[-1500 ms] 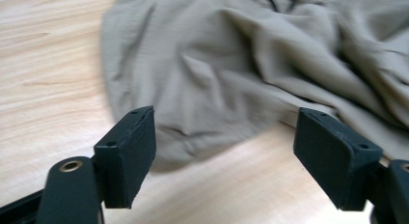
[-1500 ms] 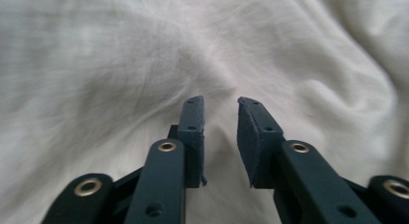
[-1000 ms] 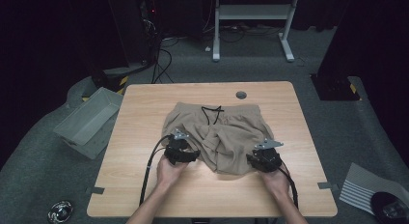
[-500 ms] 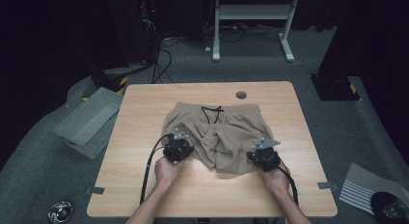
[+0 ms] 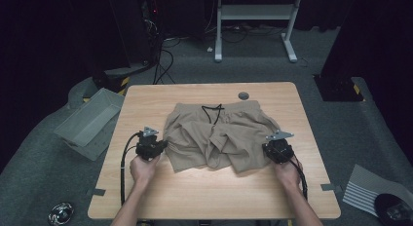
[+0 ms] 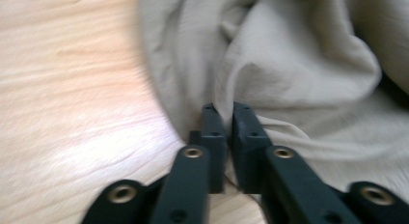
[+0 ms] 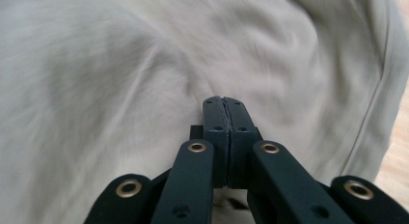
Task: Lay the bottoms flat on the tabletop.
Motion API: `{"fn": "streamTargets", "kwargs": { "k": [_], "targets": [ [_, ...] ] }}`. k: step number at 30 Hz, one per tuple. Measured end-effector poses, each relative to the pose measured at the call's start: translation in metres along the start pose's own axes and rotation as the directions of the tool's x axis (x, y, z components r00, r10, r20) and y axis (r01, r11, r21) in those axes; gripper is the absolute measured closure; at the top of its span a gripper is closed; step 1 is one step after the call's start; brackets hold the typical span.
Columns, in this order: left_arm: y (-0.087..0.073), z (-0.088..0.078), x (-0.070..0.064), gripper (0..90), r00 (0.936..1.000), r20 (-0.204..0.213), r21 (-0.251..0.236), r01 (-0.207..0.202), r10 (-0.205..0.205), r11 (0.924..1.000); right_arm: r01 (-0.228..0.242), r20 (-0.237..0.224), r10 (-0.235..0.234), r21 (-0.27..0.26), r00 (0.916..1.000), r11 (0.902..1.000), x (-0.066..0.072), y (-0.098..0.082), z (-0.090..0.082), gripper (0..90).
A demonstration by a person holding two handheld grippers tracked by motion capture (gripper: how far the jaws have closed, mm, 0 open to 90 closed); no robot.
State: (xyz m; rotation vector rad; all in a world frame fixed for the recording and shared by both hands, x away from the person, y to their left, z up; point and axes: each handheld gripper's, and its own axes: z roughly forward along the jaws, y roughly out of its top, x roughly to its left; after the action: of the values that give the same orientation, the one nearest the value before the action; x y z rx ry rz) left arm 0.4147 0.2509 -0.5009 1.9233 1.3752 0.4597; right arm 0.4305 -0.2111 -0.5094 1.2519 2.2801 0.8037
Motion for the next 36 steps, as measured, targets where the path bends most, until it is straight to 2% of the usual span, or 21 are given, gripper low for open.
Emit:
{"fn": "streamTargets", "kwargs": {
  "k": [1, 2, 3, 4, 6, 7, 9, 10, 12, 16, 17, 18, 19, 21, 25, 29, 30, 31, 32, 34, 36],
  "targets": [
    [-0.001, -0.002, -0.002, 62.0, 0.9998, 0.011, -0.013, 0.015, -0.015, 0.9998, -0.028, 0.007, 0.028, -0.016, 0.9996, 0.9995, 0.001, -0.001, -0.002, 77.1],
    [-0.003, -0.005, -0.005, 62.0, 0.9996, 0.024, -0.028, 0.017, -0.016, 0.9995, -0.028, 0.007, 0.028, -0.016, 0.9996, 0.9995, 0.001, -0.001, -0.002, 77.1],
    [-0.004, -0.007, -0.014, 49.5, 0.9982, 0.06, -0.041, 0.006, -0.003, 0.9992, -0.034, -0.03, 0.032, -0.065, 0.999, 0.9973, 0.009, 0.0, -0.012, 67.2],
    [-0.004, -0.007, -0.014, 44.9, 0.9982, 0.06, -0.041, 0.006, -0.003, 0.9992, -0.034, -0.03, 0.032, -0.065, 0.999, 0.9973, 0.009, 0.0, -0.012, 67.2],
    [-0.003, -0.005, -0.023, 42.2, 0.9964, 0.084, -0.019, -0.005, 0.007, 0.9998, -0.007, -0.071, -0.001, -0.116, 0.9975, 0.9933, 0.023, 0.002, -0.023, 59.8],
    [-0.002, 0.002, -0.032, 39.6, 0.996, 0.087, -0.001, -0.019, 0.019, 0.9998, 0.035, -0.097, -0.049, -0.147, 0.994, 0.9885, 0.038, 0.004, -0.032, 54.3],
    [-0.002, 0.007, -0.035, 38.9, 0.9961, 0.083, 0.015, -0.029, 0.027, 0.9995, 0.053, -0.108, -0.07, -0.158, 0.9917, 0.986, 0.045, 0.005, -0.035, 52.8],
    [-0.003, 0.019, -0.038, 39.1, 0.9974, 0.068, 0.047, -0.026, 0.023, 0.9985, 0.07, -0.137, -0.095, -0.179, 0.9859, 0.9813, 0.057, 0.004, -0.038, 50.7],
    [-0.005, 0.024, -0.038, 40.4, 0.9981, 0.053, 0.068, -0.034, 0.03, 0.9971, 0.076, -0.152, -0.105, -0.182, 0.9828, 0.9804, 0.061, 0.004, -0.038, 49.9],
    [-0.006, 0.028, -0.041, 53.8, 0.9952, -0.011, 0.055, -0.096, 0.097, 0.9938, 0.103, -0.178, -0.122, -0.112, 0.9765, 0.9884, 0.071, 0.002, -0.024, 51.8],
    [-0.007, 0.027, -0.041, 61.8, 0.9928, -0.024, 0.058, -0.116, 0.117, 0.9916, 0.111, -0.2, -0.122, -0.063, 0.9723, 0.9918, 0.071, 0.002, -0.014, 64.7],
    [-0.007, 0.026, -0.039, 61.8, 0.9915, -0.019, 0.063, -0.127, 0.129, 0.9899, 0.111, -0.2, -0.122, -0.063, 0.9723, 0.9918, 0.071, 0.002, -0.014, 64.7],
    [-0.006, 0.025, -0.038, 73.0, 0.9916, -0.015, 0.066, -0.127, 0.128, 0.9897, 0.144, -0.209, -0.146, -0.026, 0.967, 0.9893, 0.072, 0.001, -0.006, 81.0],
    [-0.007, 0.022, -0.034, 77.9, 0.9905, -0.003, 0.081, -0.137, 0.137, 0.9873, 0.152, -0.206, -0.154, -0.022, 0.9664, 0.9881, 0.073, 0.001, -0.004, 87.0],
    [-0.008, 0.013, -0.024, 84.6, 0.9873, -0.037, 0.084, -0.151, 0.155, 0.9849, 0.159, -0.178, -0.164, -0.046, 0.9703, 0.9863, 0.067, 0.006, -0.009, 89.9],
    [-0.006, -0.006, 0.005, 85.0, 0.992, -0.095, 0.039, -0.079, 0.082, 0.9961, 0.091, -0.095, -0.101, -0.102, 0.9903, 0.9906, 0.038, 0.019, -0.027, 89.9],
    [-0.006, -0.006, 0.005, 84.8, 0.992, -0.095, 0.039, -0.079, 0.082, 0.9961, 0.091, -0.095, -0.101, -0.102, 0.9903, 0.9906, 0.038, 0.019, -0.027, 89.9],
    [-0.006, -0.006, 0.01, 84.3, 0.991, -0.114, 0.041, -0.066, 0.07, 0.997, 0.063, -0.054, -0.069, -0.11, 0.9962, 0.992, 0.025, 0.024, -0.03, 89.8],
    [-0.007, -0.004, 0.018, 82.1, 0.988, -0.143, 0.063, -0.049, 0.057, 0.9968, 0.051, -0.031, -0.055, -0.103, 0.998, 0.9934, 0.019, 0.026, -0.028, 89.6],
    [-0.007, -0.003, 0.02, 77.7, 0.9884, -0.146, 0.071, -0.031, 0.041, 0.997, 0.037, -0.015, -0.039, -0.087, 0.9991, 0.9955, 0.014, 0.027, -0.025, 89.1],
    [-0.009, -0.002, 0.015, 64.9, 0.988, -0.151, 0.064, -0.022, 0.032, 0.9977, 0.013, -0.002, -0.013, -0.046, 0.9999, 0.9989, 0.008, 0.027, -0.016, 84.5]
  ]
}}
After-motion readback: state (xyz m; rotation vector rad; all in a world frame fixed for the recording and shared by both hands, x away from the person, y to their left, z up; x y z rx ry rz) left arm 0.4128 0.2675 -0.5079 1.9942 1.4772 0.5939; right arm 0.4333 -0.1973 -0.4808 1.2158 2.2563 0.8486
